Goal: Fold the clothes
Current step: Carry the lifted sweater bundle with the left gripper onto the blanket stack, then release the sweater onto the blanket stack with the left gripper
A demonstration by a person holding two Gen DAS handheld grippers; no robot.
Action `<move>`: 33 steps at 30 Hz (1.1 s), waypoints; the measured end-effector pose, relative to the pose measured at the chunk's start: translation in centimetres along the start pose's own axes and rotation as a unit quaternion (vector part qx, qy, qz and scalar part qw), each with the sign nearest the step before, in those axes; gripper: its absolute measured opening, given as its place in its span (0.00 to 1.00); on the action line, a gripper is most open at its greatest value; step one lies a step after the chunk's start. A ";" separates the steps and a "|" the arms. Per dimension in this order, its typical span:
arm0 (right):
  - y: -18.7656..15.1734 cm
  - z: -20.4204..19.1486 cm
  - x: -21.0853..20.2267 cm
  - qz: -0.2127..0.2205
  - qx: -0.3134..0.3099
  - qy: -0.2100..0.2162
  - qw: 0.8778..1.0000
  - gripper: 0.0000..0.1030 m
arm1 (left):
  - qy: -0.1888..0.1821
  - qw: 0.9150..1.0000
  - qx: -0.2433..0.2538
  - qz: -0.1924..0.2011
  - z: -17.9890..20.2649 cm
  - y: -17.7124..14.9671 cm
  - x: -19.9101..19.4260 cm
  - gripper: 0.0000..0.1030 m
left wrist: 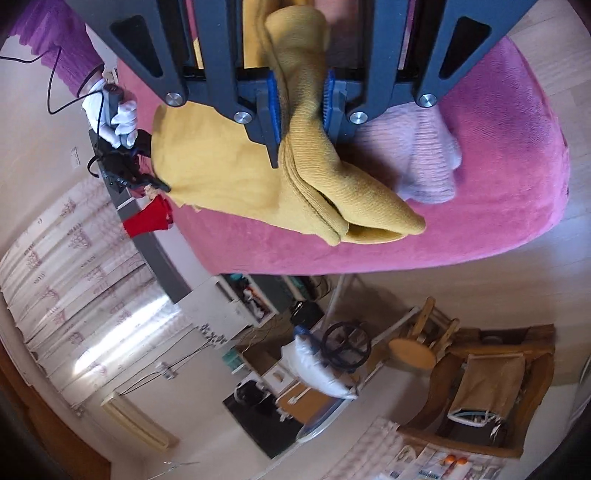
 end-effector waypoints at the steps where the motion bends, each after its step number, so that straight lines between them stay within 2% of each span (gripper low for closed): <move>1: 0.7 0.8 0.1 0.008 0.022 -0.006 1.000 0.48 | 0.003 1.000 -0.009 -0.010 -0.3 -0.3 0.1 0.19; 2: 1.6 1.5 -0.3 0.022 0.047 -0.006 0.999 0.52 | 0.004 1.000 -0.019 -0.014 -0.5 -0.5 -0.6 0.20; 4: 3.6 2.6 -2.5 0.072 0.102 0.004 0.992 0.53 | 0.009 0.999 -0.031 -0.019 -0.9 -0.9 -2.1 0.22; 5: 4.4 2.7 -3.8 0.098 0.106 0.007 0.990 0.60 | 0.014 0.999 -0.032 -0.020 -1.1 -0.9 -2.9 0.24; 6: 5.2 2.7 -5.2 0.122 0.109 0.009 0.987 0.72 | 0.030 0.999 -0.020 -0.016 -1.2 -0.7 -3.7 0.24; 8: 5.9 1.7 -8.4 0.145 0.079 0.011 0.986 0.83 | 0.104 0.994 0.028 0.009 -1.2 -0.1 -5.7 0.23; 9: 6.1 1.2 -10.0 0.153 0.063 0.011 0.986 0.84 | 0.140 0.989 0.051 0.020 -1.1 0.2 -6.7 0.24; 11: 4.6 -0.7 -11.9 0.125 0.007 -0.008 0.992 0.85 | 0.188 0.978 0.084 0.030 -0.2 -0.2 -8.4 0.26; 12: 3.2 -1.6 -12.8 0.107 -0.032 -0.026 0.993 0.86 | 0.206 0.973 0.096 0.035 0.5 -0.5 -9.2 0.26; 15: -1.8 -4.1 -15.1 0.057 -0.136 -0.063 0.987 0.89 | 0.207 0.972 0.103 0.036 3.6 -2.7 -10.6 0.27; 16: -4.5 -5.0 -15.7 0.038 -0.177 -0.080 0.980 0.91 | 0.197 0.974 0.105 0.033 5.1 -3.7 -10.8 0.27; 17: -6.9 -5.8 -16.0 0.026 -0.213 -0.090 0.972 0.97 | 0.189 0.976 0.108 0.028 6.5 -4.7 -10.9 0.27; 18: -9.3 -6.5 -16.5 0.014 -0.250 -0.100 0.963 1.00 | 0.188 0.975 0.119 0.021 8.0 -5.9 -10.9 0.27; 21: -16.5 -8.3 -17.8 -0.003 -0.341 -0.097 0.935 1.00 | 0.174 0.971 0.162 0.000 12.8 -9.7 -11.1 0.27; 23: -20.4 -9.3 -18.0 -0.003 -0.373 -0.091 0.923 1.00 | 0.169 0.968 0.184 -0.007 15.3 -11.6 -11.6 0.27; 26: -25.0 -10.5 -18.4 0.014 -0.416 -0.110 0.903 1.00 | 0.172 0.965 0.198 -0.009 17.6 -13.5 -12.7 0.27; 28: -26.8 -11.3 -18.4 0.026 -0.427 -0.110 0.897 1.00 | 0.174 0.964 0.201 -0.003 18.7 -14.1 -13.6 0.27; 33: -29.7 -12.6 -20.6 0.083 -0.438 -0.123 0.887 1.00 | 0.216 0.952 0.218 0.014 19.9 -14.6 -16.0 0.27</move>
Point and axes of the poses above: each gripper's, at about its wrist camera, not at the fingertips, and x roughly the way its jaws point, z to its right, y to its top, the point moved 5 cm from there along x, roughly the way its jaws point, and after that the axes turned 14 degrees about z, right-handed, at the moved point
